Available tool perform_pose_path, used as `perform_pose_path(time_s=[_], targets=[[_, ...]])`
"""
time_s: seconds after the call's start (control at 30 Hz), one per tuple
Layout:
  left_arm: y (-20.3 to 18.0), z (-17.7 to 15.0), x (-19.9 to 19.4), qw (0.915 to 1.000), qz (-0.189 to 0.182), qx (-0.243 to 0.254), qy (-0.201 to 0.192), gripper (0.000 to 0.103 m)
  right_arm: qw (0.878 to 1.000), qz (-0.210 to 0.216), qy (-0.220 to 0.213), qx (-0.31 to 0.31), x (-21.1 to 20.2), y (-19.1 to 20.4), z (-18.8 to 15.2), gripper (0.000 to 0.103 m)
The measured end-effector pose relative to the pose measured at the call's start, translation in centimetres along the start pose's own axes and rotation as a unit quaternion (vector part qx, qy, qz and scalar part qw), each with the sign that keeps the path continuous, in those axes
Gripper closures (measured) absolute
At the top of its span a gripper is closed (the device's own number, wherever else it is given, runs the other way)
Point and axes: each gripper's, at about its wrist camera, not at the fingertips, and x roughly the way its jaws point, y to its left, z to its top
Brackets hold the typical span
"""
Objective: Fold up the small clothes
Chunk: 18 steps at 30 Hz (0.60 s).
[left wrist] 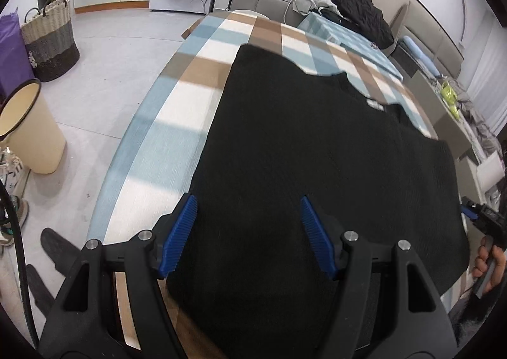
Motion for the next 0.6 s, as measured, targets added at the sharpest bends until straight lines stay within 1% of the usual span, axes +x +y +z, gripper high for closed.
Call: perform_pose_path(time_s=[0.07,0.1,0.13,0.17,0.33,0.47,0.6], targets=[[0.0,-1.3,-0.8,1.0000,0.008,0.003,-0.002,0.038,1.000,0.012,-0.003,-0.009,-1.7,0.2,-1.8,0.057],[0.0,-2.0,-1.3,1.0000,0.009,0.003,-0.004,0.038,1.000,0.019,-0.011,-0.013,-2.8,0.2,-2.9,0.057],[0.0,-2.8,-1.8,1.0000,0.006,0.003,-0.006,0.038,1.000,0.019,-0.016,-0.015,-3.8,0.2,-3.8,0.055],[0.1,-3.4,-2.2,1.0000,0.007,0.002,-0.007,0.038,1.000,0.017,-0.020,-0.015,-4.5,0.2,-4.6,0.053],[0.4,-5.5,-4.2,0.9999,0.006,0.000,-0.016,0.038,1.000,0.002,-0.025,0.003,-7.3,-0.7,-8.9,0.053],[0.3,-6.4,-4.9,0.9998,0.000,0.006,-0.019,0.038,1.000,0.009,-0.023,0.010,-7.8,-1.1,-11.4,0.053],[0.0,-7.1,-5.0,0.9996,0.003,0.018,-0.024,0.038,0.999,0.029,-0.022,0.006,-7.1,-0.7,-12.1,0.053]])
